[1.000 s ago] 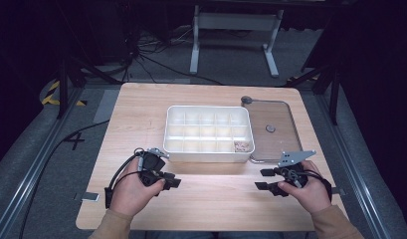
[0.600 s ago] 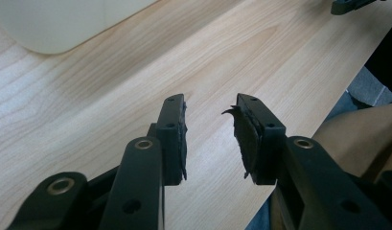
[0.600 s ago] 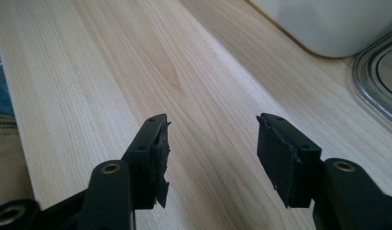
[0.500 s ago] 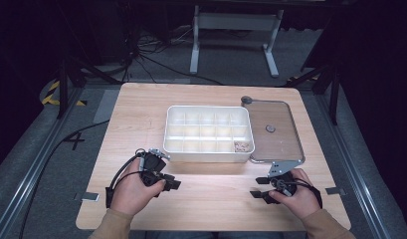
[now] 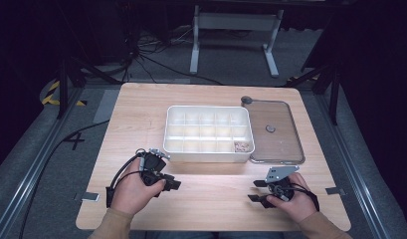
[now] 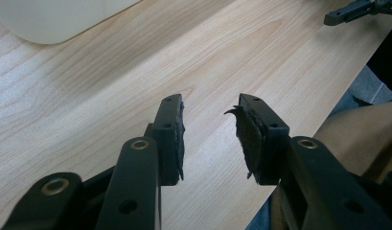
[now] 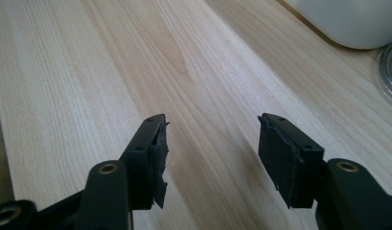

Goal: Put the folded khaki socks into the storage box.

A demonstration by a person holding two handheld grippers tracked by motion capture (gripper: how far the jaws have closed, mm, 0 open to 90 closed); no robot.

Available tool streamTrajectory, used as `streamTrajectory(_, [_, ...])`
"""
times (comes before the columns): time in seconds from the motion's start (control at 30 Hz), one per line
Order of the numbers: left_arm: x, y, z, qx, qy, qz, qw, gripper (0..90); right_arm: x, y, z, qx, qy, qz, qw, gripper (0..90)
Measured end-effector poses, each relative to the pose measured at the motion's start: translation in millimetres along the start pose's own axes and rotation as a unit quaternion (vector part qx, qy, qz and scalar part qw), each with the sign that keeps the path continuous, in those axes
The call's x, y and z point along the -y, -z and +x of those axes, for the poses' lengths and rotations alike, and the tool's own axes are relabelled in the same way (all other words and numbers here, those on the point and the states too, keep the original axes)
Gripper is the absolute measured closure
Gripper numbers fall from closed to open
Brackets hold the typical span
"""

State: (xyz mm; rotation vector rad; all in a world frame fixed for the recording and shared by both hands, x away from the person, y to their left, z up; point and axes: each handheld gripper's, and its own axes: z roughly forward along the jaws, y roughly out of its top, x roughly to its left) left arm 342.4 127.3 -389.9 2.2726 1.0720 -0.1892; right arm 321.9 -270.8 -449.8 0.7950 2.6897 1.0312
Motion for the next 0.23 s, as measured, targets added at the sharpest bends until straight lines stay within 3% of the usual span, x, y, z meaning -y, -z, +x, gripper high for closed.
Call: streamTrajectory(0.23, [-0.7, 0.2, -0.2, 0.000, 0.001, -0.002, 1.0000, 62.3, 1.0, 0.0, -0.8, 0.002, -0.002, 0.000, 1.0000, 43.9])
